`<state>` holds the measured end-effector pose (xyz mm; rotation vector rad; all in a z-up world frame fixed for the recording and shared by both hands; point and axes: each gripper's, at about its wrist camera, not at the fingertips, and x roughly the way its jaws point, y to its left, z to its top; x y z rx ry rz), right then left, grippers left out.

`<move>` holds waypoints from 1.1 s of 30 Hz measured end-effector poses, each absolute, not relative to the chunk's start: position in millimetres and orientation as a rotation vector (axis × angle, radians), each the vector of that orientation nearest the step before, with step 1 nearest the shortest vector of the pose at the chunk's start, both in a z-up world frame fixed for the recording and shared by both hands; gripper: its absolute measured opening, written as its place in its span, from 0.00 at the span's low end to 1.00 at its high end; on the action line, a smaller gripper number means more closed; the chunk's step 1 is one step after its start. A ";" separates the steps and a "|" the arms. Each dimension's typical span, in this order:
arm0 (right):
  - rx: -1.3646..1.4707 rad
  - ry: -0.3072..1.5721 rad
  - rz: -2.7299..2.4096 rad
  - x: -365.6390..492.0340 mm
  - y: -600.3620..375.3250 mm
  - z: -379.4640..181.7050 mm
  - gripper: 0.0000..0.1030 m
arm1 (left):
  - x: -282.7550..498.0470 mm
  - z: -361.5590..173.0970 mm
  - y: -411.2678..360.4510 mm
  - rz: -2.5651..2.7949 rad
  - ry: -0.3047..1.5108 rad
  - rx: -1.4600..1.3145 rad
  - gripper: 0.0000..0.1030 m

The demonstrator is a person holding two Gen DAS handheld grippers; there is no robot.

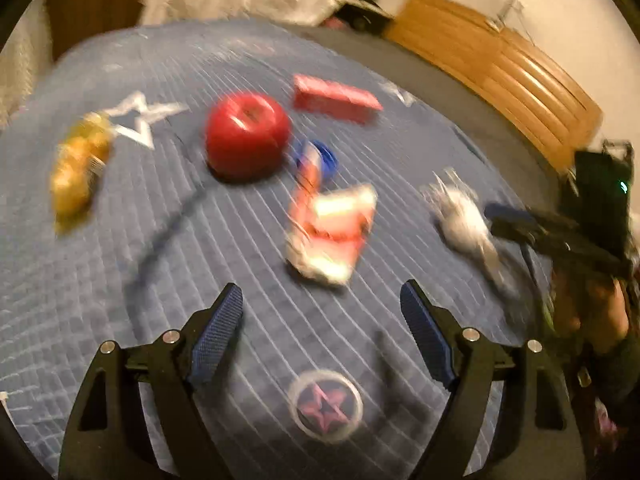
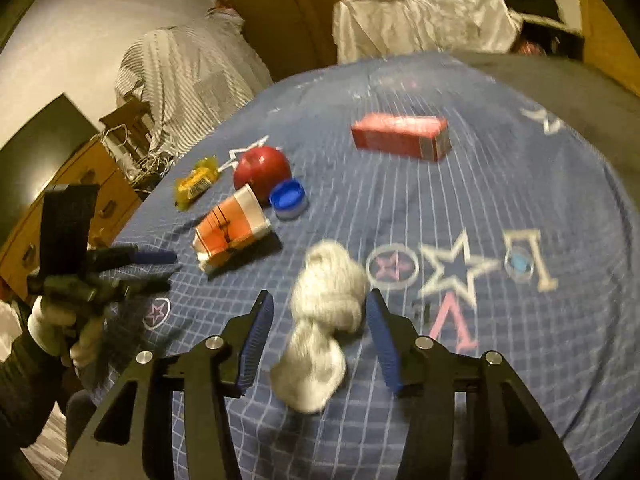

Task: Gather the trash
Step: 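Grasp the orange-white paper cup with the left tool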

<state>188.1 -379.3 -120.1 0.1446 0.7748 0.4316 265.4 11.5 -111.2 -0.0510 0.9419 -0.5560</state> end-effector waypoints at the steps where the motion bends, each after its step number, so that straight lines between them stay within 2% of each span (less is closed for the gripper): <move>1: 0.128 0.771 0.431 193.3 -377.0 -115.8 0.49 | 267.1 -107.8 8.2 -0.550 0.923 -0.046 0.78; 4: 0.077 0.771 0.452 213.1 -364.4 -105.7 0.49 | 278.9 -101.8 -18.2 -0.498 0.874 0.046 0.85; 11: -0.075 0.823 0.497 254.0 -325.1 -104.6 0.49 | 298.4 -131.7 -64.0 -0.443 0.927 0.300 0.85; 12: -0.091 0.830 0.504 259.6 -320.8 -105.0 0.49 | 300.3 -135.3 -64.6 -0.428 0.933 0.322 0.76; 13: -0.114 0.838 0.510 264.9 -316.2 -105.5 0.49 | 303.1 -138.4 -61.5 -0.425 0.952 0.316 0.58; 14: -0.130 0.843 0.515 268.3 -311.3 -106.6 0.49 | 306.0 -140.1 -54.7 -0.450 0.981 0.265 0.50; 16: -0.181 0.856 0.530 282.5 -299.9 -106.7 0.49 | 302.9 -136.2 -38.3 -0.451 0.966 0.207 0.45; 22: -0.261 0.917 0.569 320.8 -269.6 -118.0 0.49 | 288.3 -119.5 4.4 -0.418 0.914 0.086 0.44; 29: -0.297 0.948 0.592 345.8 -240.3 -126.1 0.49 | 290.0 -134.5 10.8 -0.401 0.943 0.061 0.44; 30: -0.305 0.950 0.590 346.1 -236.6 -128.0 0.46 | 289.9 -134.6 10.8 -0.401 0.940 0.056 0.44; 31: -0.310 0.947 0.578 345.5 -234.7 -128.6 0.31 | 288.9 -134.3 9.3 -0.400 0.938 0.051 0.44; 33: -0.276 0.920 0.571 341.2 -238.2 -122.8 0.15 | 287.1 -133.7 9.9 -0.396 0.930 0.044 0.44</move>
